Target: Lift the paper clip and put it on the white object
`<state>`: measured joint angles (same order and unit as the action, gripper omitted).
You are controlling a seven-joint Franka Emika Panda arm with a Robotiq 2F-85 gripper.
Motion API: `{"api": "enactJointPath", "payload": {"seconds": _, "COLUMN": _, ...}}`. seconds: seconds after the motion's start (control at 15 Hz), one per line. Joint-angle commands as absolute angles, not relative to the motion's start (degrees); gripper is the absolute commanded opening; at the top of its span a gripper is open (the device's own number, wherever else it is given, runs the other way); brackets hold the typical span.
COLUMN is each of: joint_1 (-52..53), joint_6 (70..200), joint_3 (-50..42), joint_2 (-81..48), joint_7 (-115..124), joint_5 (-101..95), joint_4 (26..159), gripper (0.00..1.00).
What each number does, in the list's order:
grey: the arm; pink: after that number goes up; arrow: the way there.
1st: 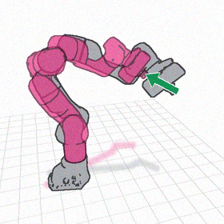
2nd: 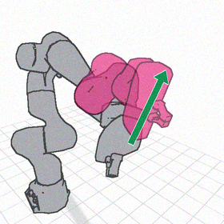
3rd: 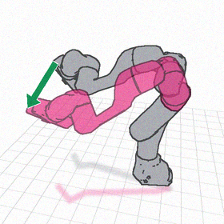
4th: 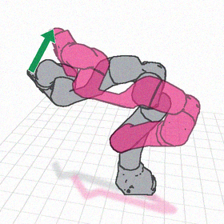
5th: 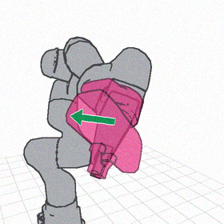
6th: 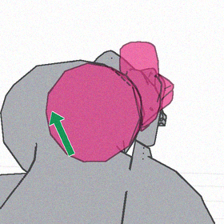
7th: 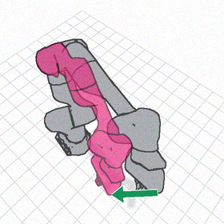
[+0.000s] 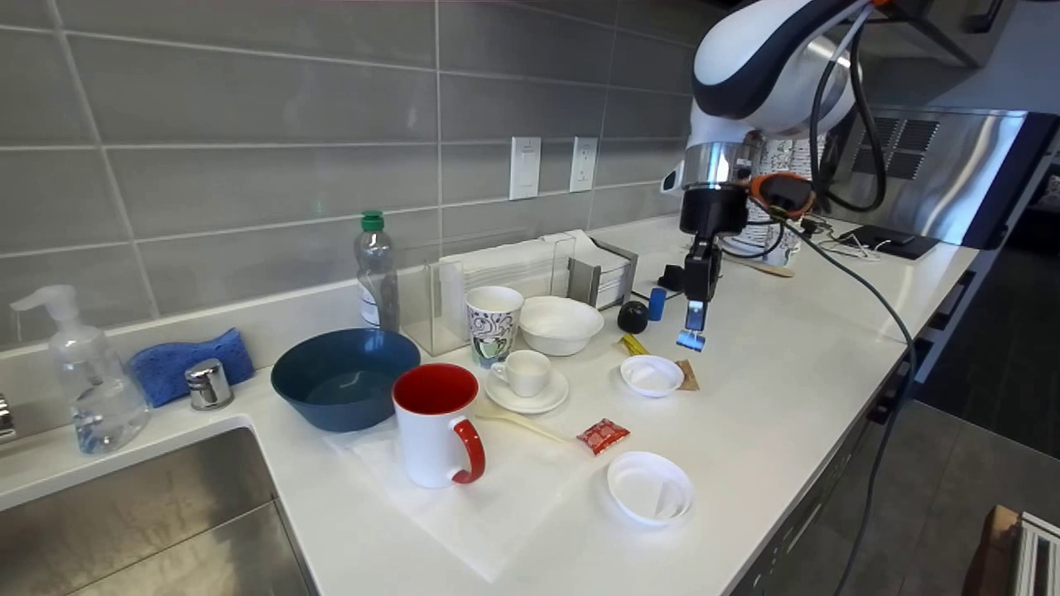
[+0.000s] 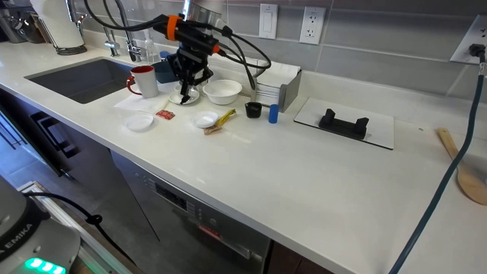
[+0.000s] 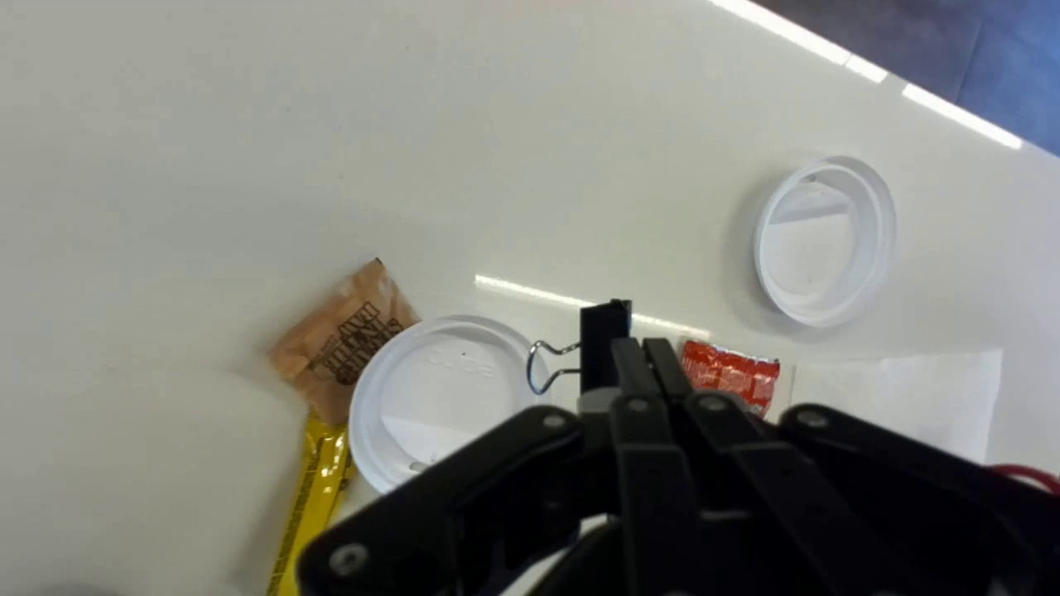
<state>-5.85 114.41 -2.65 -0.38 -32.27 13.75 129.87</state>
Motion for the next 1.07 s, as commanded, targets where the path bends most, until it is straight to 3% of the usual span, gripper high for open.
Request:
{"api": "enactJointPath", "payload": {"seconds": 0.0, "joint_1": -7.25, "joint_6": 113.45, "joint_3": -5.71, "joint_2": 0.52, "joint_7": -27.25, "joint_5": 17.19, "joint_4": 128.49, "gripper": 0.01}}
{"api": "enactJointPath", "payload": {"seconds": 0.4, "joint_1": -8.06, "joint_6": 121.34, "joint_3": -7.94, "joint_2": -0.70, "joint_7": -19.50, "joint_5": 23.81, "joint_4": 126.21, "gripper": 0.01}}
{"api": "enactJointPath", "payload": {"seconds": 1.0, "joint_1": -9.26, "joint_6": 121.50, "joint_3": -9.22, "joint_2": -1.52, "joint_7": -18.25, "joint_5": 26.14, "joint_4": 125.05, "gripper": 0.01}}
